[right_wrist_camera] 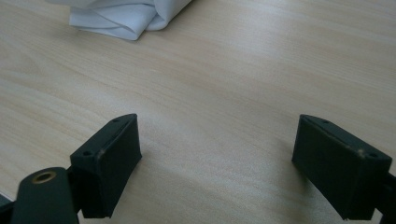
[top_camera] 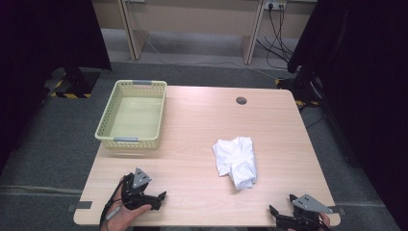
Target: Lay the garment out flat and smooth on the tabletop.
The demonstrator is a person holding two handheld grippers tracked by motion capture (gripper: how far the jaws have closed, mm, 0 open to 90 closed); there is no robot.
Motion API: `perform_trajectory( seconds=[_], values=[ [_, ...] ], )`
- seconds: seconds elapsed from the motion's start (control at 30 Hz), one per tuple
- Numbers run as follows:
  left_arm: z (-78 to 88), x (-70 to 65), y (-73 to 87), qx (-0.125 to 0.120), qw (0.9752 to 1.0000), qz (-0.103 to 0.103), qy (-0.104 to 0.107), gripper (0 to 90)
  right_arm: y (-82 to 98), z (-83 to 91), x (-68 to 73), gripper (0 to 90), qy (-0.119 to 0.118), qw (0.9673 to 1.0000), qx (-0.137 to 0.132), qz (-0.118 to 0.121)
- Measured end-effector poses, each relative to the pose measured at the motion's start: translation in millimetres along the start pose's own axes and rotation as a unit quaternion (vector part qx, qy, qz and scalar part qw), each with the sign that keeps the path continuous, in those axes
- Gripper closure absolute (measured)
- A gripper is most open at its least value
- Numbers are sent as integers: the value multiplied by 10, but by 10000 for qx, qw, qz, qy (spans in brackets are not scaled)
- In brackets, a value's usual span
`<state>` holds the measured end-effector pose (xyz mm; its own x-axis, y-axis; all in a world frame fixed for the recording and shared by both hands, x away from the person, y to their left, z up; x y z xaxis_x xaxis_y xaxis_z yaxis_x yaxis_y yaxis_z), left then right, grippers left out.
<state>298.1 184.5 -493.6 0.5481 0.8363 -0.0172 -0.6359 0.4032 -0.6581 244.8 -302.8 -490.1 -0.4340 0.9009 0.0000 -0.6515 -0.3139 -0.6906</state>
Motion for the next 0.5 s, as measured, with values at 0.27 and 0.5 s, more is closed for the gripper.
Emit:
perform_trajectory(
  seconds=[0.27,0.5],
  values=[
    [0,0,0,0,10000,1,0,0,-27,3,2,157,2,9999,114,0],
    [-1,1,0,-6,10000,2,-1,0,-103,16,1,166,-82,10000,54,9]
  ],
)
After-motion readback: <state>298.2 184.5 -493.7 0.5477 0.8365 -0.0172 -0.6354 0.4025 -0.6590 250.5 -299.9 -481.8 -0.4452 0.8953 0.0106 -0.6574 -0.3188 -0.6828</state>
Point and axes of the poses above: each handheld gripper's, and its own axes: z roughly backward along the jaws, y roughly out of its underside, x roughly to its left, the point moved 1 cm from there along -z, roughly forward along the jaws, and after that the axes turned 5 degrees about x, right-handed, at the moved point
